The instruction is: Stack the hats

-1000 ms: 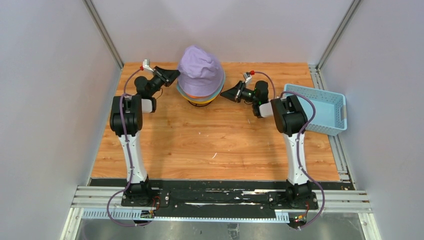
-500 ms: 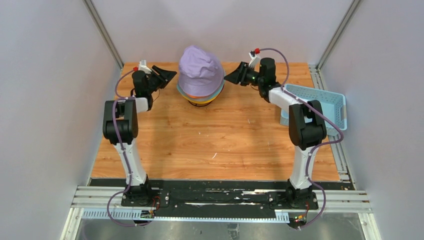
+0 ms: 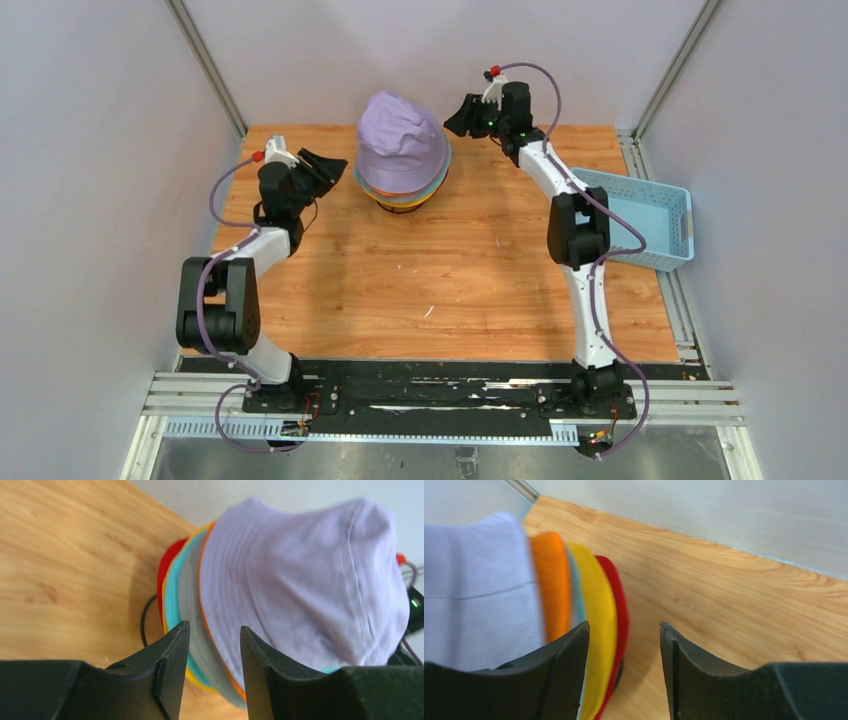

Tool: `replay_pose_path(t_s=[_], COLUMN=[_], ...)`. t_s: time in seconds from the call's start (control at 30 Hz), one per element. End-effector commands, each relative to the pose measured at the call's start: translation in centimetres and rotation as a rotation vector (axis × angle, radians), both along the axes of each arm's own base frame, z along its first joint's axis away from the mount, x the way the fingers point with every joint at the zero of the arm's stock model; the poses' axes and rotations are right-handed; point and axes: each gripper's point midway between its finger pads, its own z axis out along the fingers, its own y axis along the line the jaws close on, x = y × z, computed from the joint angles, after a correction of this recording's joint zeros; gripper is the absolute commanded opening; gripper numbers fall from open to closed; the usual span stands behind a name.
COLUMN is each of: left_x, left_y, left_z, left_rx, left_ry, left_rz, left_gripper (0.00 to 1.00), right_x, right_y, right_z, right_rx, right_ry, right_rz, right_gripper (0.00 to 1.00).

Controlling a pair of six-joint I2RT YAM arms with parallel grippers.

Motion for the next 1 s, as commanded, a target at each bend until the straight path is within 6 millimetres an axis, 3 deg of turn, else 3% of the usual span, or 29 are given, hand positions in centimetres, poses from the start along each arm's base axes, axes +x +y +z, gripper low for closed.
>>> replay_pose_path(t_s=[0.0, 0.13, 0.27, 0.53, 0.77, 0.97], left_x=[-3.1, -5.5, -6.3, -4.6, -2.9, -2.6], left_y=[-1.7, -3.2, -3.1, -3.4, -3.3, -3.2], left_z=[-0.2, -0.6, -0.7, -1.7, -1.8, -2.0], left_rx=[0.061, 0.115, 0.145, 0.178, 0.204, 0.216], left_ry=[-0.008, -0.008, -0.002, 0.034, 0.041, 0.046], left_rz=[-0.025, -0.054, -0.047, -0.071, -0.065, -0.062], left_gripper=[0.46, 0.46, 0.46, 0.46, 0.46, 0.46], right_x=[1.8, 2.3, 0.8, -3.0, -6.8, -10.2], right_y=[0.1, 0.6, 1.0, 2.0, 3.1, 4.2], right_z=[-3.7, -3.9, -4.7, -4.8, -3.7, -2.6], right_rx=[-0.066, -0.053, -0.038, -0.027, -0.031, -0.045], right_ry=[0.023, 0.01, 0.033, 0.043, 0.016, -0.009], right_rz=[-0.018, 0.007, 0.049, 0.107, 0.142, 0.181], right_gripper=[0.54, 0.54, 0.54, 0.53, 0.51, 0.51])
